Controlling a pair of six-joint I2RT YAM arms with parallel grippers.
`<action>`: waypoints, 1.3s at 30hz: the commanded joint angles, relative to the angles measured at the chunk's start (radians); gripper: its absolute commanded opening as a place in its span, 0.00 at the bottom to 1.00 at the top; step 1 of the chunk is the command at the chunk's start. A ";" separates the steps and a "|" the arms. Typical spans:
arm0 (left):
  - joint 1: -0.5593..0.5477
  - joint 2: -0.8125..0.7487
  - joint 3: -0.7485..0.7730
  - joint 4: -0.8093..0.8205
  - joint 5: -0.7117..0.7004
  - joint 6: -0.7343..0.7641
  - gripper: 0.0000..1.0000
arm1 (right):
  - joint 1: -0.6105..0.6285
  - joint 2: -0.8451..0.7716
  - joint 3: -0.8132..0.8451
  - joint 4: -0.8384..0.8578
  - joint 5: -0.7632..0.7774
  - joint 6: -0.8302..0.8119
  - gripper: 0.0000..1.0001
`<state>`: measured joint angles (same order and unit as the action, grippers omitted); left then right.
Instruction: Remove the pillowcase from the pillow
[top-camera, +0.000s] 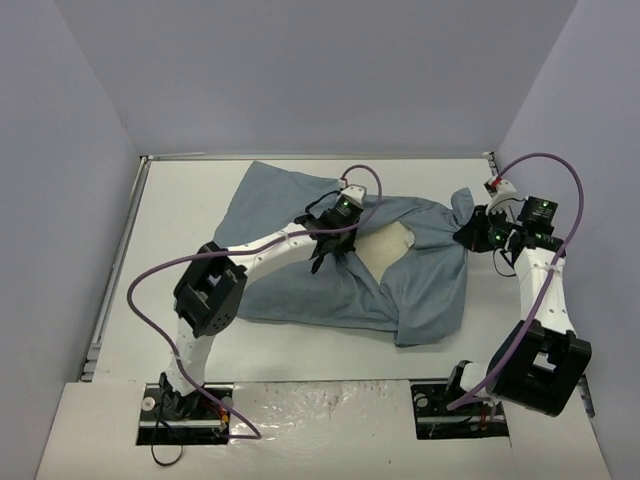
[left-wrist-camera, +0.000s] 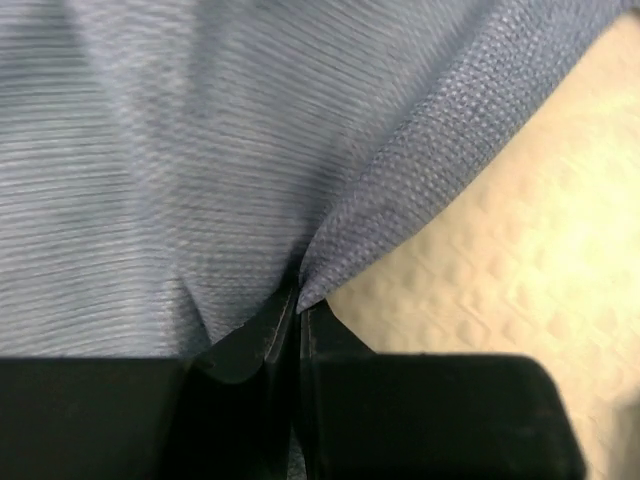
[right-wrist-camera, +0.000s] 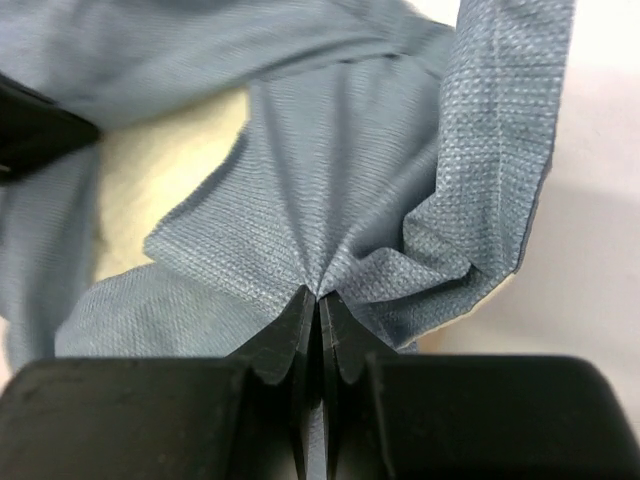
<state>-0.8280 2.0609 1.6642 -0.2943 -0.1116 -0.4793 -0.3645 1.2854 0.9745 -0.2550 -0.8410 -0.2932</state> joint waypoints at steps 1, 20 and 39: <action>0.076 -0.155 -0.081 -0.002 -0.115 0.010 0.02 | -0.053 0.025 0.020 -0.053 0.009 -0.035 0.00; -0.117 -0.148 0.250 -0.121 0.036 0.165 0.68 | 0.039 0.307 0.059 -0.078 0.100 -0.044 0.00; -0.145 0.231 0.627 -0.355 -0.056 0.002 0.62 | 0.018 0.353 0.063 -0.076 -0.003 -0.080 0.00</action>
<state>-0.9798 2.3302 2.1948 -0.6300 -0.1081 -0.4103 -0.3405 1.6341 1.0046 -0.3111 -0.8021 -0.3500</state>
